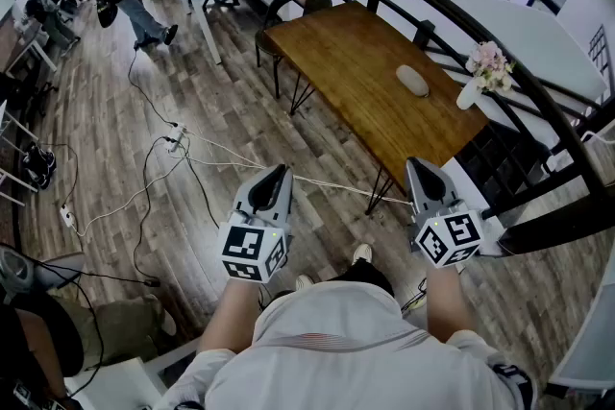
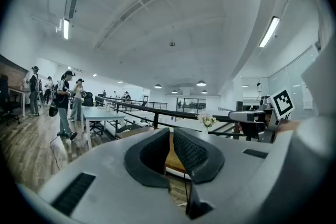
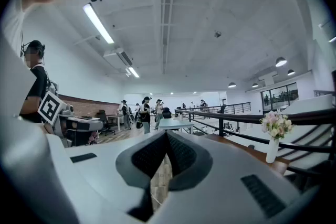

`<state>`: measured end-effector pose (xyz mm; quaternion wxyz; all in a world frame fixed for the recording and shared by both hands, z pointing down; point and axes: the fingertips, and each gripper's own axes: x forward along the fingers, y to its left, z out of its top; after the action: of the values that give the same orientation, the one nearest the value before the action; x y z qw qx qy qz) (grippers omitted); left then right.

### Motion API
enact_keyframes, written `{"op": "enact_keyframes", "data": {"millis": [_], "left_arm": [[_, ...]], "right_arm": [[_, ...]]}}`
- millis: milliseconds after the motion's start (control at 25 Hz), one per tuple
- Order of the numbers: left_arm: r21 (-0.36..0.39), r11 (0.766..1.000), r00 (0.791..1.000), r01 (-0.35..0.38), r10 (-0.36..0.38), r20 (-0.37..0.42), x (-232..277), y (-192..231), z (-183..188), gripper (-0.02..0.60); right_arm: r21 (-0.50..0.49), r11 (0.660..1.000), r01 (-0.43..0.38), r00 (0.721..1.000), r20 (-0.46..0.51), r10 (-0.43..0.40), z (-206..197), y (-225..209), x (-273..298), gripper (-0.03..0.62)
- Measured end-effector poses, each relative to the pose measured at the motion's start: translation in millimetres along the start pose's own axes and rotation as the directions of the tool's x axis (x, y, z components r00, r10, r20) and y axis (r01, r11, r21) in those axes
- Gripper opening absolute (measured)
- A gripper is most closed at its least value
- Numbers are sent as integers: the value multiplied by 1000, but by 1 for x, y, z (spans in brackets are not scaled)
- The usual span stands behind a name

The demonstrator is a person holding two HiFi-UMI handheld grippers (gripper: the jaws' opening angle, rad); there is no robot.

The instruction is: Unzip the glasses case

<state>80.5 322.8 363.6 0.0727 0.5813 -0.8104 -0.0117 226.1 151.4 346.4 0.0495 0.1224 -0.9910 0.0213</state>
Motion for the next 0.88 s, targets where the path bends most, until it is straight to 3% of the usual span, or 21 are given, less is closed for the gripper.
{"op": "enact_keyframes", "data": {"millis": [720,880], "left_arm": [[-8,1000,1000,10,-10,-24,-1,3,-4,32],[-11,1000,999,9,-10,-31,-2,7,-8,32]], "right_arm": [[-8,1000,-14,1000,-15,14,-3,9,9,51],[27,999,-38,999,33,38,-1,13,11,51]]}}
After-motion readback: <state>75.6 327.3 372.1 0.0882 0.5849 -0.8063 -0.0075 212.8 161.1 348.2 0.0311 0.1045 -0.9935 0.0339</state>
